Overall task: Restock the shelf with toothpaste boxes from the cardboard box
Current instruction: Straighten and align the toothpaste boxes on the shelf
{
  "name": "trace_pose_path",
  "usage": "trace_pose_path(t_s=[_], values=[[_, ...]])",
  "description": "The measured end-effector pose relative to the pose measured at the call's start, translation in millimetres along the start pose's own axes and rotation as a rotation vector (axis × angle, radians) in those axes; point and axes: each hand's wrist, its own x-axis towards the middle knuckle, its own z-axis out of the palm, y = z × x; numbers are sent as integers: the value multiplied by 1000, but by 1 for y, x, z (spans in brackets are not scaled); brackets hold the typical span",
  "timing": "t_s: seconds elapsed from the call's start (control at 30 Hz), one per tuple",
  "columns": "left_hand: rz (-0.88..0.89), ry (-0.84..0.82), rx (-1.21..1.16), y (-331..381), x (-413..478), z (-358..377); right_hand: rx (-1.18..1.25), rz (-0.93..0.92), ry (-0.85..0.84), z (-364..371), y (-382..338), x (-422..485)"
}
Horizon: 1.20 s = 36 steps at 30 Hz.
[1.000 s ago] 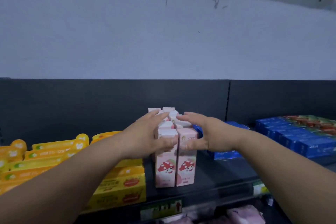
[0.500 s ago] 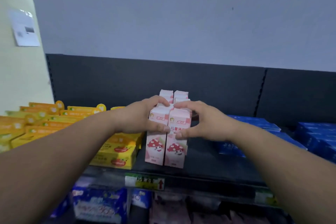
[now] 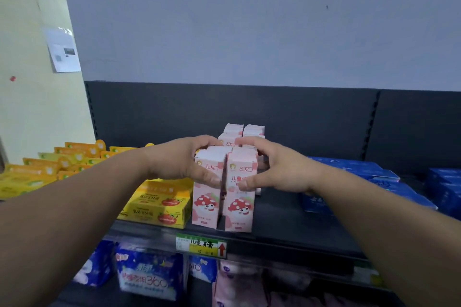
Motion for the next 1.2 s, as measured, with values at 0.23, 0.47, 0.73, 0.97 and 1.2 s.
trace_pose_path(t_s=[0.23,0.47,0.73,0.97,1.2], values=[[11,96,-93,-8,-4,21,-71,8,20,15,5,-6],[77,258,-194,-13,-5,41,-68,-29,59,24,11,-6],[201,443,6,-17,-14,44,-106,-112,206,29,13,-14],[189,441,41,-17,-19,41,-147,-196,263,35,16,-21],[139,385,-76,-25,-19,42,-90,-198,222,39,16,-18]])
